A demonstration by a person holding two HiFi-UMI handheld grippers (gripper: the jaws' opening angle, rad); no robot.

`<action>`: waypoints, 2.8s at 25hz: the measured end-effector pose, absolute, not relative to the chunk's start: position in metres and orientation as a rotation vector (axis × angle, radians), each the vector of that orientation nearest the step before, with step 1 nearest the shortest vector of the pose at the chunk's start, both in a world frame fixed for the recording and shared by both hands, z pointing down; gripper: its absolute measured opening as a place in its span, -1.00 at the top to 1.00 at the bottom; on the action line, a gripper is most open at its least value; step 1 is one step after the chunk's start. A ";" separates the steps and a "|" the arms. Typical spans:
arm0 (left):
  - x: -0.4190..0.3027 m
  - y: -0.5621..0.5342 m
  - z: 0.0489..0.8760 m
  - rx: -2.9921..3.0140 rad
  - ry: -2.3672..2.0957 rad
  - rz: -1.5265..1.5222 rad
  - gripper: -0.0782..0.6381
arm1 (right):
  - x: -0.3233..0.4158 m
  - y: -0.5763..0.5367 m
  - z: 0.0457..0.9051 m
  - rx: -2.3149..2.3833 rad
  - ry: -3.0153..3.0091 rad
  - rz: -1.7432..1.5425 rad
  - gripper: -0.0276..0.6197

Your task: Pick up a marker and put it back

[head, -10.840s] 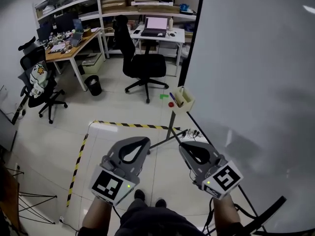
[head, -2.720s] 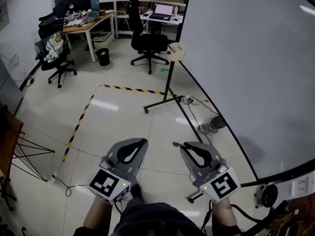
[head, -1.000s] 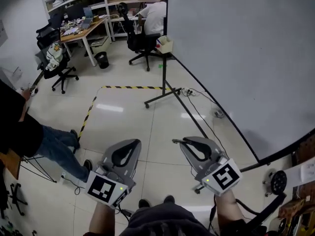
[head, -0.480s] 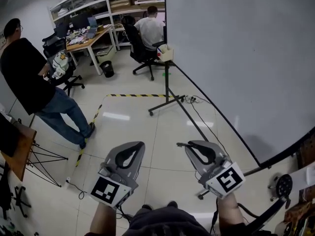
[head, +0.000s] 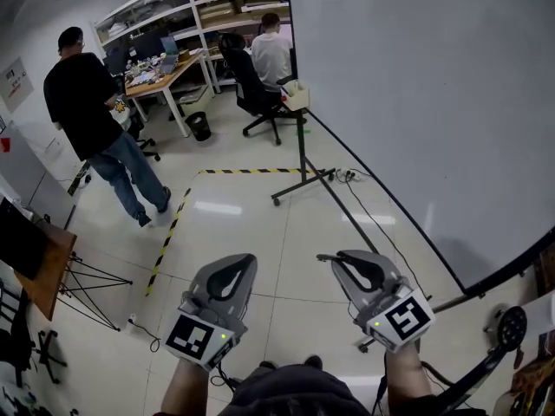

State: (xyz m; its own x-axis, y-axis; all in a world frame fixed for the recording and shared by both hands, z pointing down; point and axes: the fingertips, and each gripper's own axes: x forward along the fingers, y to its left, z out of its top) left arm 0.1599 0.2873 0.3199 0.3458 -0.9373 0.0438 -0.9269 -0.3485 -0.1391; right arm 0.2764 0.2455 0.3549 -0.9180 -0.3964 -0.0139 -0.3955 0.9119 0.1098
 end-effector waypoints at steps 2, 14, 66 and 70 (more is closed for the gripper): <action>0.157 0.288 0.322 -2.505 1.750 -0.188 0.76 | 0.275 0.246 0.360 0.628 -3.065 -0.146 0.79; 0.158 0.291 0.328 -2.520 1.752 -0.192 0.76 | 0.279 0.248 0.354 0.603 -3.083 -0.137 0.79; -0.098 -0.017 0.358 -2.640 1.739 -0.085 0.76 | 0.049 -0.047 0.330 0.717 -2.954 -0.273 0.79; -0.094 -0.073 0.343 -2.609 1.740 -0.066 0.76 | 0.041 -0.099 0.331 0.664 -2.982 -0.246 0.79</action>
